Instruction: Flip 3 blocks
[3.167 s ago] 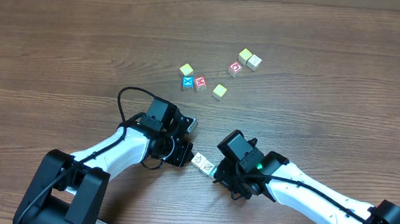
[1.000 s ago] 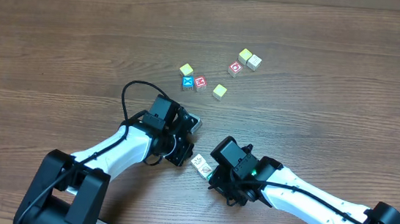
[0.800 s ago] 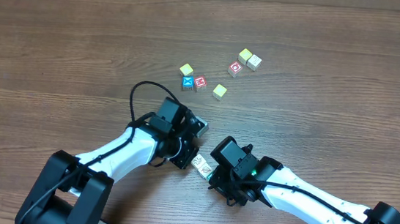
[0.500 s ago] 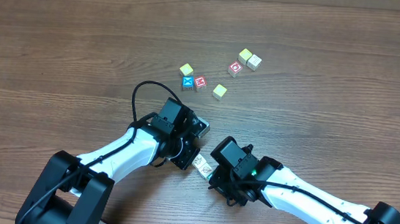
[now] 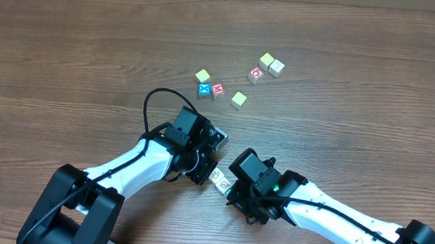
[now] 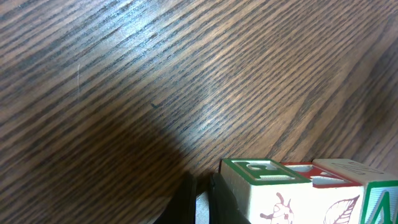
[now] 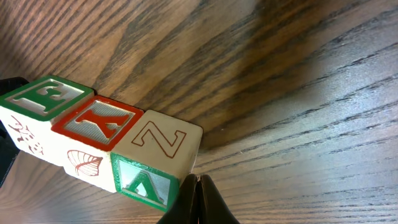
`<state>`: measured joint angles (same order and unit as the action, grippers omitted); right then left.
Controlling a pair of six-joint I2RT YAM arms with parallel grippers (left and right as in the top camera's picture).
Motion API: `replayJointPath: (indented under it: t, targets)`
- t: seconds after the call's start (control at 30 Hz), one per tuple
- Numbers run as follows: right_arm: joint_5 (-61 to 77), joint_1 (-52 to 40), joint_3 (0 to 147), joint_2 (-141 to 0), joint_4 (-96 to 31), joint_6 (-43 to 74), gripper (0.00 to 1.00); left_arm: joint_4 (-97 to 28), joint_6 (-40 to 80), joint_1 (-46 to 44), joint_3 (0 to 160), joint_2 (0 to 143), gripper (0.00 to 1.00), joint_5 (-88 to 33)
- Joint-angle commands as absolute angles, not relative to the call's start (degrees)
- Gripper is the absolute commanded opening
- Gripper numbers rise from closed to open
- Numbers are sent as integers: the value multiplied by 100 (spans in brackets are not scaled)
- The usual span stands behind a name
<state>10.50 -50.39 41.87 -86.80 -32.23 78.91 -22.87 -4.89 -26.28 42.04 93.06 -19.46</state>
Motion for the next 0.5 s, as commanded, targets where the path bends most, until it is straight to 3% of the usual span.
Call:
replayJointPath:
  t: [0.0, 0.47]
  targets:
    - [1009, -5068, 4195, -8726, -3127, 7955, 4, -2309, -558, -2705, 4228, 9439, 4, -1846]
    - [1033, -5236, 4195, -8906, -3103, 8103, 4, -2305, -558, -2705, 4228, 9439, 4, -1848]
